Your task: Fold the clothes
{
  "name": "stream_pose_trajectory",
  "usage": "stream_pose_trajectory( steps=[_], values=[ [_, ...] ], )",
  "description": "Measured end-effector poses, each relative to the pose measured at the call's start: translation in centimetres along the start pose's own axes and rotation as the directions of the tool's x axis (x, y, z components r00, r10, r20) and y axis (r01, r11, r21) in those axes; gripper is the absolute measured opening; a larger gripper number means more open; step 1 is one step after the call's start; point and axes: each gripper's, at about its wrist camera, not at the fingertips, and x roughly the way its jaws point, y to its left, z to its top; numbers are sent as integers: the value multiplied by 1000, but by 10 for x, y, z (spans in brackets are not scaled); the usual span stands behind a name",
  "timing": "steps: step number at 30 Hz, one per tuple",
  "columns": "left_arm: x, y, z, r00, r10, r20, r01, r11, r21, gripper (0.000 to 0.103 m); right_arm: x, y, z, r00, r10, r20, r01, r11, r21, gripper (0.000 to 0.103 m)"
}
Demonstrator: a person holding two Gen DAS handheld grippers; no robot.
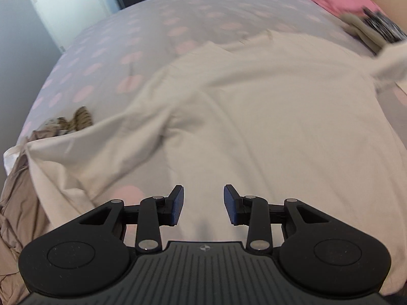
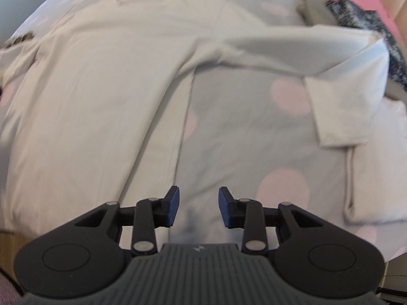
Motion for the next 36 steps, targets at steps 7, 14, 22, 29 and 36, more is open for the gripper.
stream_pose_trajectory(
  steps=[7,14,22,29,36],
  values=[
    [0,-18,-16,1000,2,-25,-1,1000,22,33,20,14,-46,986,100,-135,-99,995,15,34],
    [0,-8,-20,999,27,-41,-28,999,-39,33,24,28,-59,979,114,-171,-109,993,35,25],
    [0,-14,-23,999,20,-38,-21,1000,-16,33,41,35,-59,971,107,-215,-97,994,57,22],
    [-1,-10,-24,999,22,-33,-23,999,-28,33,36,32,-59,969,101,-225,-81,992,95,3],
    [-1,2,-24,999,18,-42,-20,998,-65,33,0,9,-54,959,10,-282,22,994,110,2]
  ],
)
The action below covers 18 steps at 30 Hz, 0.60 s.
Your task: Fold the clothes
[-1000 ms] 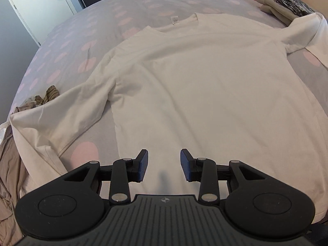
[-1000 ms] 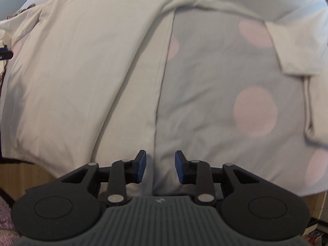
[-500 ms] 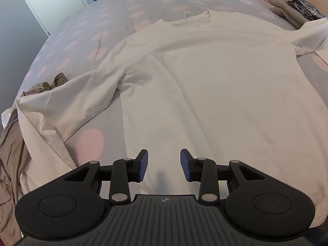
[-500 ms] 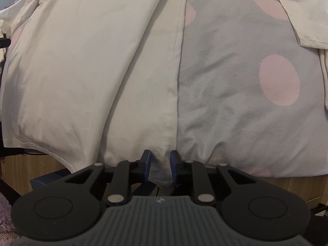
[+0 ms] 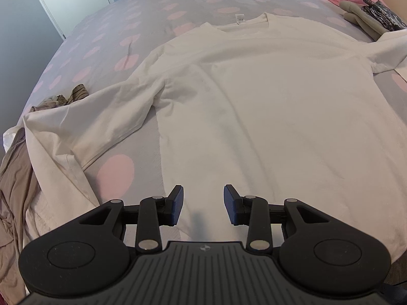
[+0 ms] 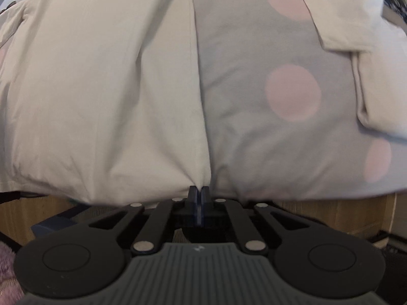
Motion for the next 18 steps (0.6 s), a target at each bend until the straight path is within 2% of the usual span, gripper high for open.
stream_pose_trajectory(
  steps=[2,8,11,14,15,18],
  values=[
    [-1,1,0,1000,-2,4,2,1000,-2,33,4,-9,-6,999,-6,-54,6,1000,0,2],
    [-2,7,-2,1000,-6,-12,6,1000,-3,33,26,14,-10,984,-118,-133,103,988,-115,0],
    [1,13,-5,999,-31,-44,30,999,-22,33,24,15,-6,987,-88,-132,73,991,-111,4],
    [3,16,-10,997,-32,-68,31,999,-16,33,-5,22,-12,999,-40,-25,38,996,-77,20],
    [3,16,-13,997,-29,-78,28,1000,-11,33,-15,24,-14,1000,-24,12,25,997,-66,29],
    [5,21,-22,992,-18,-121,18,1000,-4,33,-41,31,-4,988,2,152,6,999,-53,29]
  ],
)
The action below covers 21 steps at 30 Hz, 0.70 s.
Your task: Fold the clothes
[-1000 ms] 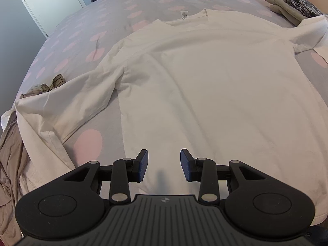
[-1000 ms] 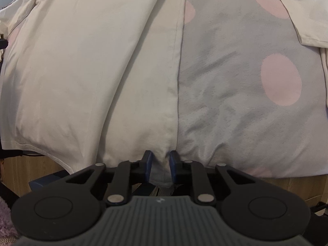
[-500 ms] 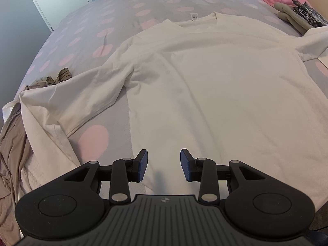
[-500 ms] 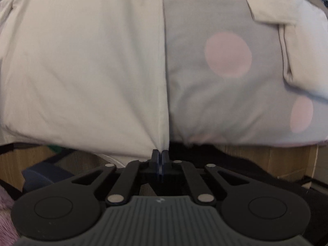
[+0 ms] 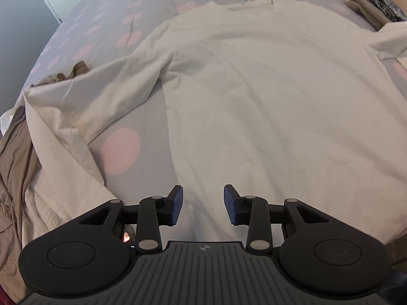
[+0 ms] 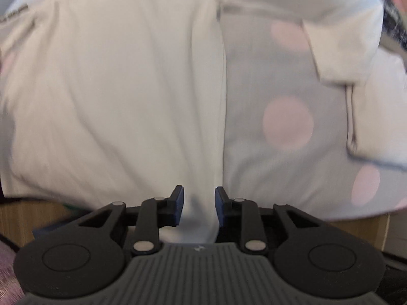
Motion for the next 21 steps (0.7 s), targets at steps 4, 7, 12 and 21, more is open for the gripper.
stream_pose_trajectory(
  steps=[4,7,12,21],
  values=[
    [8,13,-18,996,-12,-88,9,999,-37,33,4,14,18,997,61,52,-62,998,15,30],
    [13,20,-34,992,-22,-128,15,998,-61,31,13,31,26,996,84,44,-82,996,-46,30],
    [24,21,-49,976,-146,-162,126,984,-128,31,31,27,34,994,104,44,-96,985,-142,30],
    [27,13,-51,969,-165,-183,134,976,-171,2,39,29,37,994,96,49,-88,986,-143,30]
  ],
)
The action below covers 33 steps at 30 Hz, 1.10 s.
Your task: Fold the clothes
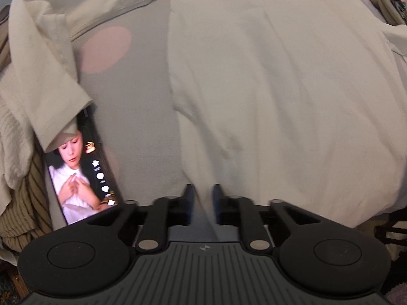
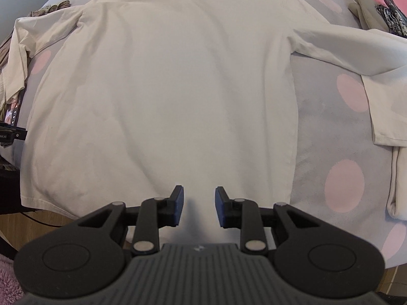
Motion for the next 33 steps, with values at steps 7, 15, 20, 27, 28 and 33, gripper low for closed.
stream_pose_trajectory(
  steps=[7,15,20,27,28,33],
  values=[
    [-40,5,-6,998,60,-21,-59,998,4,1,2,-1,0,999,-26,-20,26,1000,8,30],
    [-22,11,7,988,100,-117,-103,994,-21,2,-3,0,5,1000,-28,-13,28,1000,13,30],
    [-24,17,17,984,114,-134,-119,992,-32,19,-14,-19,12,1000,-18,-16,19,995,100,30],
    [-62,24,68,996,80,43,-76,994,-83,22,-31,-62,48,999,-29,46,18,976,218,30],
    [-67,25,79,994,83,71,-77,993,-87,22,-34,-67,56,998,-22,66,7,975,221,30],
    [-80,27,138,978,85,189,-63,991,-119,22,-42,-93,108,980,-12,199,-24,984,179,37]
  ],
)
